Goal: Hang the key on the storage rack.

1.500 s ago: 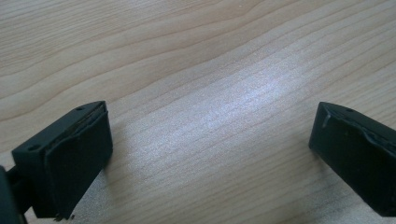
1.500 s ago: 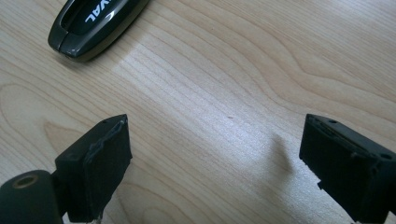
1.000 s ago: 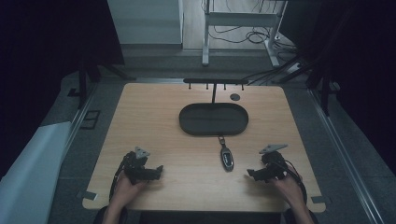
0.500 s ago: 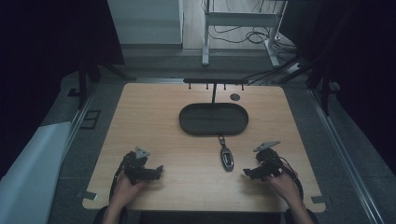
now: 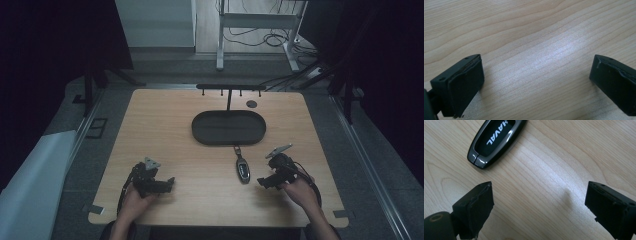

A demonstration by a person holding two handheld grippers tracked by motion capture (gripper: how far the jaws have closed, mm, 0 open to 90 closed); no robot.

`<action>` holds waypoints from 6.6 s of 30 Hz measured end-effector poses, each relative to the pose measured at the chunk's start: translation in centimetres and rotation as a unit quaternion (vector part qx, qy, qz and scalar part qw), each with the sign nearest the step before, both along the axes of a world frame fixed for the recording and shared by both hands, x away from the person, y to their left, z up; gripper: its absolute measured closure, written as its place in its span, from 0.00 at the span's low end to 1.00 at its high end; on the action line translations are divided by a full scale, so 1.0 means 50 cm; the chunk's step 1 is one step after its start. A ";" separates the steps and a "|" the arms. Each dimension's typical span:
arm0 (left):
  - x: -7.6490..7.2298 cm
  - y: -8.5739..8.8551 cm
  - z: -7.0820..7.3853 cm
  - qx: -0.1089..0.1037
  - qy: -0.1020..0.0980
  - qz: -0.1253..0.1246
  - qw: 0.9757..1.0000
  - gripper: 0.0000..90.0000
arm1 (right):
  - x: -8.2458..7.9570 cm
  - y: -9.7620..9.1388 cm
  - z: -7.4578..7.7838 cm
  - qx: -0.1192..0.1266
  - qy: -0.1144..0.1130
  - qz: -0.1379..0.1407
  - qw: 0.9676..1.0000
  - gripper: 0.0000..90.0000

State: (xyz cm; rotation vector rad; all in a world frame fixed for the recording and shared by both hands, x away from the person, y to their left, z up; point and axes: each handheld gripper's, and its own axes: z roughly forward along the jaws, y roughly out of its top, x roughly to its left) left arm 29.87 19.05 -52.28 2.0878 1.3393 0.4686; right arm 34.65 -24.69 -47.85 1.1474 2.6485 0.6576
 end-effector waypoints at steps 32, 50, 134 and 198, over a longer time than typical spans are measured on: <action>0.000 0.001 0.000 0.002 0.001 -0.002 1.000 0.00 | 0.066 0.115 0.020 -0.059 0.094 0.013 0.994 0.14; 0.001 0.001 0.000 0.002 0.001 -0.003 1.000 0.00 | 0.107 0.189 0.017 -0.100 0.121 0.001 0.988 0.20; 0.002 0.001 0.000 0.001 0.001 -0.006 1.000 0.00 | 0.222 0.129 0.256 -0.106 0.131 -0.007 0.986 0.54; 0.001 0.001 0.000 0.001 0.001 -0.005 1.000 0.00 | 0.409 0.099 0.443 -0.070 0.096 -0.125 0.985 0.54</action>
